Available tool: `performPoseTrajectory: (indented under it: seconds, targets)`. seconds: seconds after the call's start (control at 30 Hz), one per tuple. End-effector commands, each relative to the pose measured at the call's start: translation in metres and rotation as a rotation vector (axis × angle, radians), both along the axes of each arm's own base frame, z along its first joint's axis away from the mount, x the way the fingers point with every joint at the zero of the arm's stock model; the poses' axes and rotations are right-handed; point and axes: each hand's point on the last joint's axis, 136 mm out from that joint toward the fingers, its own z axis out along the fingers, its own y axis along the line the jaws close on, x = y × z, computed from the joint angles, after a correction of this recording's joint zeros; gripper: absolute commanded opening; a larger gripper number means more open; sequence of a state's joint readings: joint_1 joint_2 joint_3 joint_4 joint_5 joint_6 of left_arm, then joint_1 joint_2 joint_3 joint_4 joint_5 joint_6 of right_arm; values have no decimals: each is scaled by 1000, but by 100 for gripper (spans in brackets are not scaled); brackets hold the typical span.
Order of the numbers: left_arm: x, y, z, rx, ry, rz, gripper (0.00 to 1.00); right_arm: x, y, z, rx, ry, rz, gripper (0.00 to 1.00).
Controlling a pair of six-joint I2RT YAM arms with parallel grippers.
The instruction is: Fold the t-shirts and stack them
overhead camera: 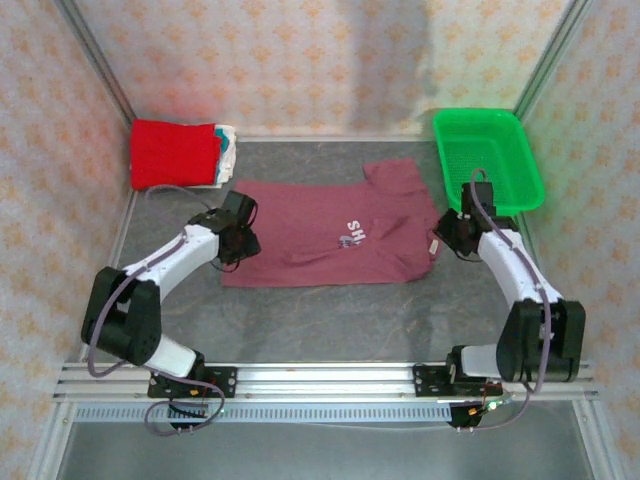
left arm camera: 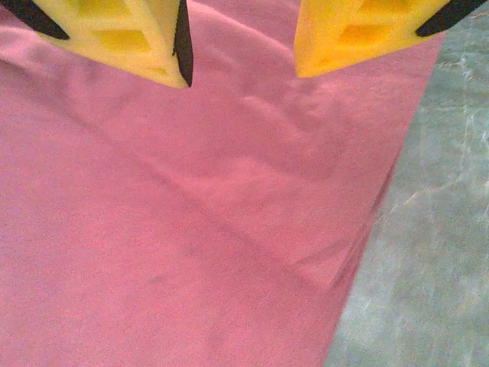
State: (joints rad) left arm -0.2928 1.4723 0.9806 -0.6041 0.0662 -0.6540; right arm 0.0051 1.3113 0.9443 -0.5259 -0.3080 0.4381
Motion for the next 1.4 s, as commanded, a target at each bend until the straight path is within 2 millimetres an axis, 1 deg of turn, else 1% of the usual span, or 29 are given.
performPoseTrajectory:
  seconds: [0.0, 0.03, 0.07, 0.13, 0.2, 0.23, 0.3, 0.4, 0.47, 0.5, 0.53, 0.67, 0.7, 0.8, 0.83, 0.97, 1.03, 1.07, 1.17, 1.37]
  targets:
    - [14, -13, 17, 2, -58, -100, 39, 8, 53, 14, 88, -76, 162, 8]
    - [20, -22, 17, -4, -65, -137, 39, 12, 75, 13, 128, -88, 218, 4]
    - [24, -29, 15, -3, -64, -159, 39, 15, 90, 10, 155, -85, 259, 1]
    - [31, -45, 12, 29, -53, -252, 36, 20, 118, -3, 202, -49, 313, 0]
    - [36, -58, 6, 40, -46, -309, 35, 25, 134, -16, 242, -31, 334, 0]
    - [38, -63, 2, 37, -42, -329, 34, 26, 139, -21, 253, -29, 338, 0]
    - [42, -70, -6, 23, -36, -361, 34, 29, 145, -35, 263, -12, 341, 0]
    - [41, -81, -17, 6, -7, -412, 32, 33, 144, -53, 248, 17, 338, 0]
    - [40, -92, -17, 5, -14, -462, 32, 36, 142, -61, 234, 24, 333, 0]
    - [38, -101, -16, -4, -25, -502, 32, 37, 142, -66, 229, 30, 332, 0]
    - [36, -110, -15, -10, -42, -556, 32, 39, 141, -69, 228, 35, 328, 0]
    - [32, -130, -15, 24, -63, -687, 32, 45, 142, -77, 250, 36, 315, 0]
    - [29, -135, -16, 21, -52, -719, 31, 46, 142, -79, 252, 35, 311, 0]
    - [22, -155, -23, 8, -29, -811, 30, 50, 136, -85, 261, 41, 288, 0]
    - [21, -157, -27, 18, -20, -821, 30, 52, 136, -85, 270, 33, 283, 0]
    - [26, -160, -45, 37, 7, -805, 29, 52, 129, -88, 267, 32, 258, 0]
    - [32, -155, -52, 70, 6, -787, 29, 52, 125, -90, 258, 37, 250, 0]
    - [36, -150, -56, 96, 9, -764, 28, 51, 123, -92, 254, 41, 246, 0]
    - [47, -140, -55, 101, -14, -706, 28, 50, 116, -98, 246, 54, 230, 0]
    - [74, -110, -42, 123, -59, -570, 28, 45, 102, -114, 196, 78, 209, 0]
